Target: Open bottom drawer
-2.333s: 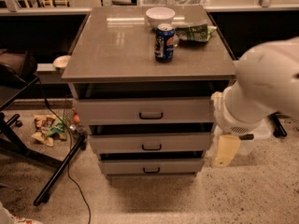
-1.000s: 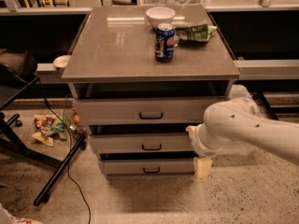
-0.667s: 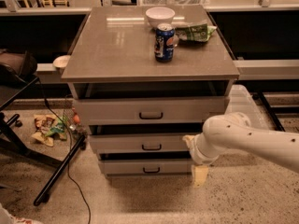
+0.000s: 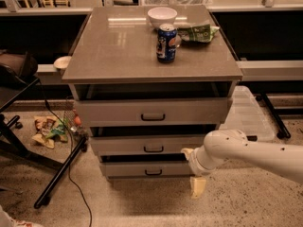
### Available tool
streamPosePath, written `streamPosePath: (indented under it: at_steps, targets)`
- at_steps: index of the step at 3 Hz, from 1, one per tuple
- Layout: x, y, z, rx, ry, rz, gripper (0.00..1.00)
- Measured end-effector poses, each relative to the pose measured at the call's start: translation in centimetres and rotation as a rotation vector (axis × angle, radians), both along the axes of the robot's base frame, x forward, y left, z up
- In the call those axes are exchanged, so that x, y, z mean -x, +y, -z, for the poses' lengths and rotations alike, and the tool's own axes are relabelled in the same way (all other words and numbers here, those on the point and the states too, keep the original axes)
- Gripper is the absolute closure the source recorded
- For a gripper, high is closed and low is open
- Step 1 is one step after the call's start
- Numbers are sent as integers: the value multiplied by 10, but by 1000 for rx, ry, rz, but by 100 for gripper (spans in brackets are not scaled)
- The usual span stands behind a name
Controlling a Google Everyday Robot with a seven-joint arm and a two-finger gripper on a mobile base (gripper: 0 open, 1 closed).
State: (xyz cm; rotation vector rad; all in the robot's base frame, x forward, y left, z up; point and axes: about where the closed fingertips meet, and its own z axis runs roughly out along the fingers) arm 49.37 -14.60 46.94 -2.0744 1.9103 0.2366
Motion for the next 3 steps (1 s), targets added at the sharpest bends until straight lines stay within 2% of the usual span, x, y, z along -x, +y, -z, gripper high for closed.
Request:
streamPosePath:
  at_steps: [1,3]
  targets:
    - [-11,-4,45,11,1,-15,0]
    - [-22,-18,161,-98,6,-9,0]
